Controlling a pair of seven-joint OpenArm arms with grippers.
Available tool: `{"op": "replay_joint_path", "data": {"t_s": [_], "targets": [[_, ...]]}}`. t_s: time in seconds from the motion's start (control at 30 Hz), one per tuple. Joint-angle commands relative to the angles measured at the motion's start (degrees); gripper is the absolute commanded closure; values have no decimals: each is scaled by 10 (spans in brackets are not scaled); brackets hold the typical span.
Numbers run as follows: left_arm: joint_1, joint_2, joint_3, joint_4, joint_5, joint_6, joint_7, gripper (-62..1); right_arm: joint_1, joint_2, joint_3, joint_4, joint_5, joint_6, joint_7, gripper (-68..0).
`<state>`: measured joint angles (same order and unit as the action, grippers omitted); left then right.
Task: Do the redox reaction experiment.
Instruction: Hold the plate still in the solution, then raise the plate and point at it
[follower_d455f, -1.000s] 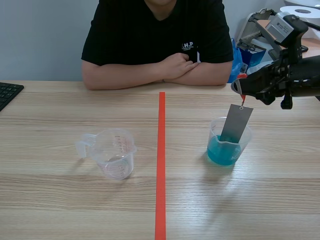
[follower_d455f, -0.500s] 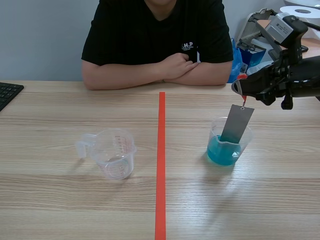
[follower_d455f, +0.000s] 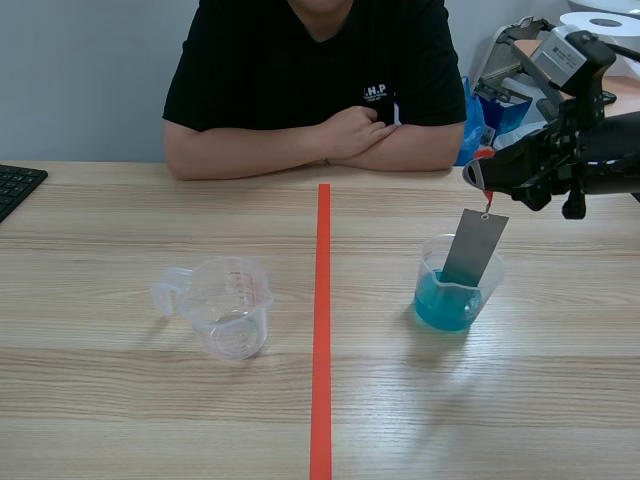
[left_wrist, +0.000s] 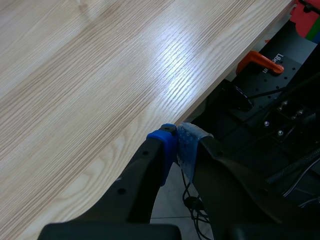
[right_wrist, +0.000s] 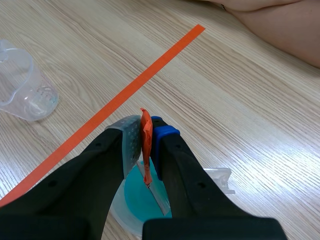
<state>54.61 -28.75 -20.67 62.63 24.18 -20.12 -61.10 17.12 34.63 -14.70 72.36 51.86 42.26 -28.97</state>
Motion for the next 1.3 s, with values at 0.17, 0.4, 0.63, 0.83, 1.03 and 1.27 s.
{"op": "replay_joint_path", "data": {"t_s": [0.17,0.4,0.63,0.83,1.03,1.27], "targets": [[1,-3,-6,2,-5,0,-6,-40,8,11,8,6,13,5,0,-13],[1,-3,-6,2,-5,-1,-6,-40,8,16,8,31,24,5,-27,-14],[1,-3,-6,2,-5,-1,-6,-40,8,49,17,76,83,5,-59,-14],[1,-3,-6,2,-5,-1,-6,-40,8,78,40,119,141,5,-93,-14],[-2,-3,-6,2,-6,-1,-5,-40,8,98,67,148,202,5,-128,-15],[-2,-4,-6,2,-6,-1,-4,-40,8,109,101,182,265,5,-173,-15]]}}
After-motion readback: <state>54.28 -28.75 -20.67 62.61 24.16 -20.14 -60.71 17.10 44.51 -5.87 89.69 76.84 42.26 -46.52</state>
